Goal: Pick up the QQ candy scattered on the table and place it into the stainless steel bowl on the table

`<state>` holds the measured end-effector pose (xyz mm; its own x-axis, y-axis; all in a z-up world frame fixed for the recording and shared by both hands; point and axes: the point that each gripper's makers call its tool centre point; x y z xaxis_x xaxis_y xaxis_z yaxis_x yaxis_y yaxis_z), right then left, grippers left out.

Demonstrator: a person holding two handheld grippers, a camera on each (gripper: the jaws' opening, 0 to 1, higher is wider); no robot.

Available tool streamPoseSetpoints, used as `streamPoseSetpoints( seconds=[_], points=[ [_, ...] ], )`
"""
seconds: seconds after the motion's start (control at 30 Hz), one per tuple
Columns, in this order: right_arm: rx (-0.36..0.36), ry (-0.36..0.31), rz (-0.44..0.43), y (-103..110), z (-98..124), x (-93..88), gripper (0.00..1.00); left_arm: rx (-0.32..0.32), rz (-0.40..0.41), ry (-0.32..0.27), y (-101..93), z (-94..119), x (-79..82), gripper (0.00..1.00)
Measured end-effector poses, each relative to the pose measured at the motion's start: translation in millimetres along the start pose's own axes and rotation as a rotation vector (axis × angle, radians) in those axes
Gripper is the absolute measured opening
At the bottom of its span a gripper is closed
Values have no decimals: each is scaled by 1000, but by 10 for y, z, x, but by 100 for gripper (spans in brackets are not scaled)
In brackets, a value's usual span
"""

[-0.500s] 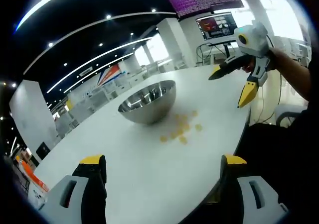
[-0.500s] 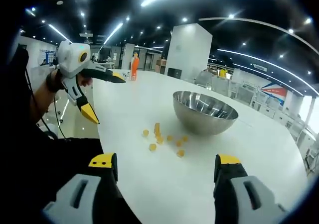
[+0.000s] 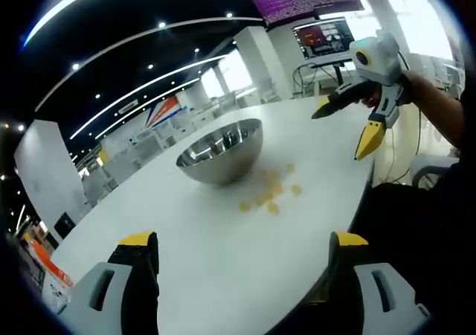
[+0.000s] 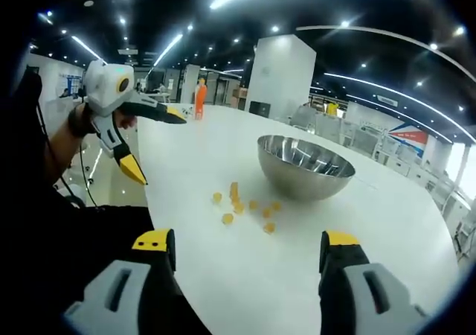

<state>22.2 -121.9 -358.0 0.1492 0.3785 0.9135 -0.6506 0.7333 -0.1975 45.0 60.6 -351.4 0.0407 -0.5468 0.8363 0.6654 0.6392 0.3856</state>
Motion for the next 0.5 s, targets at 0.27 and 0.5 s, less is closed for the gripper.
streamPoseSetpoints(
  seconds=[0.27,0.5],
  points=[
    [5,2,2,23,1,-8,74,0,1,-3,-4,7,0,95],
    [6,23,6,20,-88,-62,70,0,2,5,4,-3,-40,95]
  ],
)
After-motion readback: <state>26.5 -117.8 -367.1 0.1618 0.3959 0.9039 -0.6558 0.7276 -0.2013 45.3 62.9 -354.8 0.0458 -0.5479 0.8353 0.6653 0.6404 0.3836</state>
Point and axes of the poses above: the point that each gripper's makers call its tool centre point, and the gripper's own axes: z roughly backward along the fingers, y roughly to its left, x roughly out of its top, and after that the axes turned 1 degree about x, right-handed
